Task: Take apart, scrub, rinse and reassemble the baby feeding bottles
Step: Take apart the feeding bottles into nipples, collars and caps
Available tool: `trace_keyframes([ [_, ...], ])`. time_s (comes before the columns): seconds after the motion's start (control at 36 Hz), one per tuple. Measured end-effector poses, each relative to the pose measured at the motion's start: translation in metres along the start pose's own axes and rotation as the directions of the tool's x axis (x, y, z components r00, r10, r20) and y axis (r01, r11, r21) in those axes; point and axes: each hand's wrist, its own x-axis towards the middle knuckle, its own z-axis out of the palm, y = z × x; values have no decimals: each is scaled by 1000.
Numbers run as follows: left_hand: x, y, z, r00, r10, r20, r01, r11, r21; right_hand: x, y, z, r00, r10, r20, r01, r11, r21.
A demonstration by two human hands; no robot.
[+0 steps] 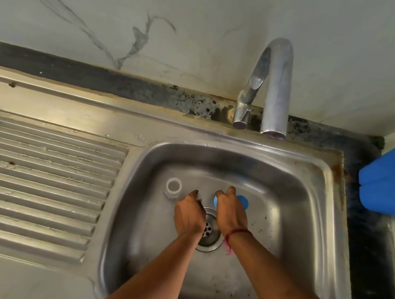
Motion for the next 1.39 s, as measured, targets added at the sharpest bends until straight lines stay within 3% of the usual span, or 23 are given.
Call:
trace_keyframes([
  [0.33, 4, -2, -7, 995, 68, 76, -69, 998, 7, -7, 1, -6, 999, -2, -33, 4, 999, 53],
  [0.61, -26, 2, -41, 978, 201, 48, -202, 979, 18, -21, -12, -28, 994, -67, -83, 94, 924, 370],
  [0.94, -35, -11, -138, 888, 456, -59, -457, 890, -7, -59, -61, -60, 968, -48, -246, 184, 805, 565],
  [1.19, -44, -40, -236, 868, 387, -311, -436, 894, -103, -102, -133, -92, 940, -134, -312, 320, 657, 683],
  [1.39, -35, -81, -289, 863, 247, -442, -398, 870, -292, -123, -201, -93, 925, -168, -340, 360, 670, 649],
])
